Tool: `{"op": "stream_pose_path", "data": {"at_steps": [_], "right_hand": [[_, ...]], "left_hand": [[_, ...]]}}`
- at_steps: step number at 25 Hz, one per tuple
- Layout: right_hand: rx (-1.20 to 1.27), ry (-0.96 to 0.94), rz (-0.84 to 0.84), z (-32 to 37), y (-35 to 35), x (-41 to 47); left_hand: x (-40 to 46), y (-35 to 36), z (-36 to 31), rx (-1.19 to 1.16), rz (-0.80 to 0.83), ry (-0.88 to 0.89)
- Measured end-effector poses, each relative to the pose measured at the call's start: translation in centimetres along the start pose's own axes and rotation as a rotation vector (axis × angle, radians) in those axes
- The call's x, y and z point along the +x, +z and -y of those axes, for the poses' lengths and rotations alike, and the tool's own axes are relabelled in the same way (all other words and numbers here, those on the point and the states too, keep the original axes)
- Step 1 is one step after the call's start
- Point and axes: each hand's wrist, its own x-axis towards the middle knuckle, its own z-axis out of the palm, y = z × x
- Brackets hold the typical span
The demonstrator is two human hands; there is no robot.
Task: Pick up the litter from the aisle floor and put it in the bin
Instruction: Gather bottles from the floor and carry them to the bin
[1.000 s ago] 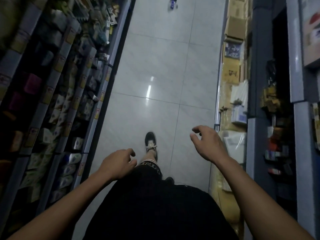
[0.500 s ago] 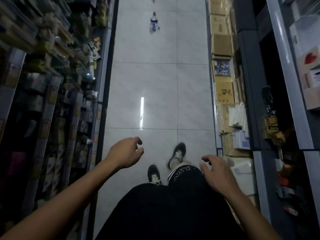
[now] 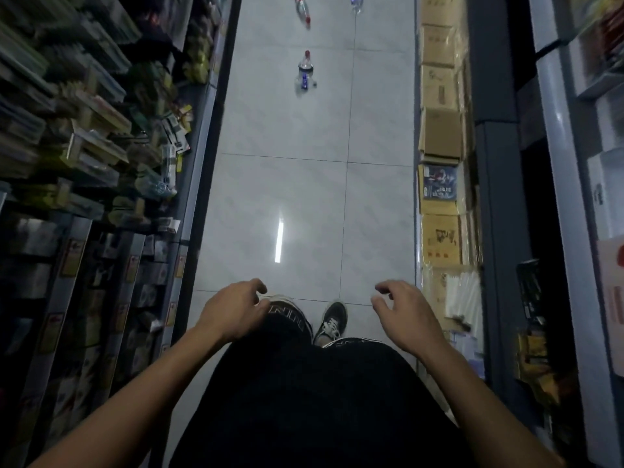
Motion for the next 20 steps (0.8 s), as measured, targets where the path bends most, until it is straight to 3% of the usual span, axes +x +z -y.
{"op": "stream_pose_path", "data": {"at_steps": [8,14,20], "right_hand": [[-0.037,-0.095,0.042,8.8,-7.2,19.4],[-0.051,0.009,0.081,13.6,-11.4,28.4],[0.029,0.119,0.011,15.7,-17.0,36.9]], "left_hand": [[12.3,-8.2,1.0,-0.093,0.032,-0.152],[26.1,-19.7,-0.8,-0.053,-0.008,-0.036],[38.9,-31.2,-4.8,0.008,-0.025,0.04]]}}
